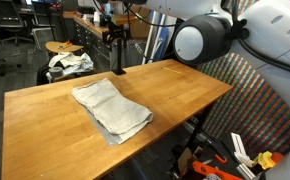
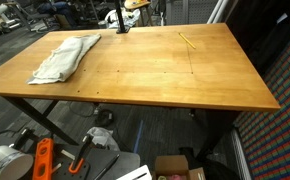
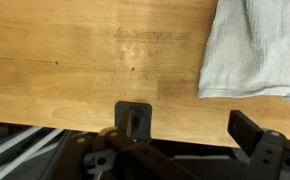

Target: Fold the white towel in half

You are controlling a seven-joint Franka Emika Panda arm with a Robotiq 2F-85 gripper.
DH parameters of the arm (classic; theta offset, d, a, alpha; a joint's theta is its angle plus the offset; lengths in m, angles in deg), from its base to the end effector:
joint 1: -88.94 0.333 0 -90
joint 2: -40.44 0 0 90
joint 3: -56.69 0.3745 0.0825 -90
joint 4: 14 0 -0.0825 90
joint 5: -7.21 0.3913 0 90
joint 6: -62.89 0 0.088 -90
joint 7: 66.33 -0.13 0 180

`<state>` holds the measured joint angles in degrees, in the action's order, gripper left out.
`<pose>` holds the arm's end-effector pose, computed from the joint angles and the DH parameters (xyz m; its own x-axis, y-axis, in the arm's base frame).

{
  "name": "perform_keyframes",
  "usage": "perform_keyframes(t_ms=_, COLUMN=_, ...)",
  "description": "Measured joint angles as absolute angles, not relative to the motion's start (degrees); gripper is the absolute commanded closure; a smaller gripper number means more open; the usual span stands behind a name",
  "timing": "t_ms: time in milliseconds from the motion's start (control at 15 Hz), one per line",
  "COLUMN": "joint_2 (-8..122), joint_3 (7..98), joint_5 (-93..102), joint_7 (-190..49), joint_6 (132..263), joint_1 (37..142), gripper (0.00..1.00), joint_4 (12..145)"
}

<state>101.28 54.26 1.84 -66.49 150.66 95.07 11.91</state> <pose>0.8411 0.0635 0.4209 0.9966 0.0805 0.0188 0.0774 -0.9885 0.1302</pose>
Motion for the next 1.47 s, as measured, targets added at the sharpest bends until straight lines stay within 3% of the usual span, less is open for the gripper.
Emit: perform_keyframes(t_ms=1467, joint_2=101.7, joint_3=56.6, joint_5=3.2, joint_7=-69.6, joint_6=148.5, joint_1=99.4, gripper=0.0, joint_4=12.1)
